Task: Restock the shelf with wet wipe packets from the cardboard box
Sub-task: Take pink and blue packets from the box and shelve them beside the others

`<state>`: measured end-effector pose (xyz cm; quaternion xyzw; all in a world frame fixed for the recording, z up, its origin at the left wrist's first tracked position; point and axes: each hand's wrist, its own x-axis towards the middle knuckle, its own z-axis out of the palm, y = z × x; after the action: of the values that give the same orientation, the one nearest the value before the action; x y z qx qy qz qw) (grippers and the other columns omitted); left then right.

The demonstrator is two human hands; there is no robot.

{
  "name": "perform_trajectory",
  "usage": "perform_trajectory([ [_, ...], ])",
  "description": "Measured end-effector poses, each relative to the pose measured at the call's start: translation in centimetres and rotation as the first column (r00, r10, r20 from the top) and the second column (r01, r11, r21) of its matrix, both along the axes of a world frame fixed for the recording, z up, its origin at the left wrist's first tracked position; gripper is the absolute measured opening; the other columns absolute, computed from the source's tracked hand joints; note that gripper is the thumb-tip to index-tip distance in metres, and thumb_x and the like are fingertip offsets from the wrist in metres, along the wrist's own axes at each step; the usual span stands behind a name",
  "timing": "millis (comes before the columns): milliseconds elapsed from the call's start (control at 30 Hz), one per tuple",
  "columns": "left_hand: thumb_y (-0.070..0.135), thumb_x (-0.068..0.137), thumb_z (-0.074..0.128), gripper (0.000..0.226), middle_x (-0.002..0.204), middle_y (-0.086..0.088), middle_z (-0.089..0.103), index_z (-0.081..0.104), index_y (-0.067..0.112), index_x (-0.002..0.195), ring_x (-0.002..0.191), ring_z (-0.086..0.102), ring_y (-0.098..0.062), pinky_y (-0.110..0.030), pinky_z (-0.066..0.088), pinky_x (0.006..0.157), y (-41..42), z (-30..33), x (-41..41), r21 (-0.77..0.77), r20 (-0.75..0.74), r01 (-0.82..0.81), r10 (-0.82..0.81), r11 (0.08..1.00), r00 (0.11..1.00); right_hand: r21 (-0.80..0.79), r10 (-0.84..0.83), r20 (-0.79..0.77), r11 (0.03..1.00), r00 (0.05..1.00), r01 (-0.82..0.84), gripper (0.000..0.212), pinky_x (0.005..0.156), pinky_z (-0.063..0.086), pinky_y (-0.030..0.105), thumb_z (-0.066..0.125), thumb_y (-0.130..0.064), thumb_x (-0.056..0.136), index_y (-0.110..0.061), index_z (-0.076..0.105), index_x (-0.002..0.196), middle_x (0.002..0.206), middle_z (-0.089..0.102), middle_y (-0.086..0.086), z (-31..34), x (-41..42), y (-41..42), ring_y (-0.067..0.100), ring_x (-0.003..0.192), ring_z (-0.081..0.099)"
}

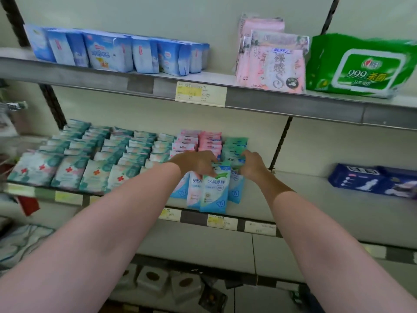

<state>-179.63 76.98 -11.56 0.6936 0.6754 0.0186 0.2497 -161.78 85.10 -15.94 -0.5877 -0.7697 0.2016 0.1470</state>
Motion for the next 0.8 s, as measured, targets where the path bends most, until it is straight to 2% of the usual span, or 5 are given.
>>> perform_trajectory([
  [233, 0.017, 0.089, 0.070, 0.071, 0.151, -0.009, 0.036, 0.033, 0.010, 0.150, 0.089, 0.063, -0.019, -0.024, 0.055, 0.067, 2.1, -2.0, 3.2, 0.099, 0.104, -0.025, 0.014, 0.995, 0.994, -0.003, 0.073, -0.213, 0.997, 0.974, -0.075, 0.050, 0.056, 0.040, 0.017, 0.072, -0.005, 0.086, -0.010, 0.047, 0.128, 0.115, 0.060, 0.009, -0.9, 2.5, 1.5, 0.019, 0.087, 0.058],
  [367, 0.015, 0.089, 0.069, 0.065, 0.146, -0.011, 0.045, 0.040, 0.009, 0.147, 0.128, 0.049, -0.028, -0.033, 0.042, 0.104, 3.5, -2.8, 5.0, 0.196, 0.049, -0.034, 0.025, 0.980, 0.998, -0.011, 0.061, -0.218, 0.998, 0.974, -0.065, 0.045, 0.068, 0.041, 0.023, 0.069, -0.010, 0.089, -0.010, 0.048, 0.128, 0.119, 0.053, 0.009, -0.9, 3.5, 1.6, 0.021, 0.091, 0.055],
  [500, 0.010, 0.090, 0.064, 0.040, 0.124, -0.012, 0.060, 0.056, 0.010, 0.130, 0.111, 0.059, -0.028, -0.039, 0.051, 0.096, 4.2, -3.2, 5.5, 0.300, -0.115, -0.004, 0.041, 0.954, 0.993, 0.045, 0.051, -0.163, 0.998, 0.985, -0.044, 0.038, 0.081, 0.041, 0.028, 0.061, -0.003, 0.088, -0.005, 0.053, 0.125, 0.124, 0.055, 0.014, -1.2, 4.1, 1.7, 0.027, 0.108, 0.056],
  [567, 0.001, 0.088, 0.059, 0.039, 0.116, -0.010, 0.061, 0.058, 0.012, 0.125, 0.103, 0.060, -0.026, -0.041, 0.054, 0.090, 4.2, -3.3, 5.4, 0.356, -0.129, -0.020, 0.070, 0.934, 0.989, 0.055, 0.056, -0.152, 0.997, 0.987, -0.048, 0.034, 0.081, 0.042, 0.027, 0.061, -0.005, 0.088, -0.005, 0.055, 0.121, 0.120, 0.057, 0.014, -1.4, 4.3, 1.6, 0.026, 0.104, 0.056],
  [800, -0.003, 0.087, 0.058, 0.045, 0.122, -0.011, 0.058, 0.056, 0.013, 0.128, 0.108, 0.057, -0.028, -0.040, 0.053, 0.089, 2.3, -2.1, 4.6, 0.430, -0.106, -0.040, 0.094, 0.902, 0.990, 0.083, 0.076, -0.098, 0.994, 0.992, -0.068, 0.021, 0.067, 0.038, 0.026, 0.058, -0.004, 0.090, -0.009, 0.052, 0.109, 0.112, 0.057, 0.017, -0.7, 2.7, 0.6, 0.023, 0.088, 0.053],
])
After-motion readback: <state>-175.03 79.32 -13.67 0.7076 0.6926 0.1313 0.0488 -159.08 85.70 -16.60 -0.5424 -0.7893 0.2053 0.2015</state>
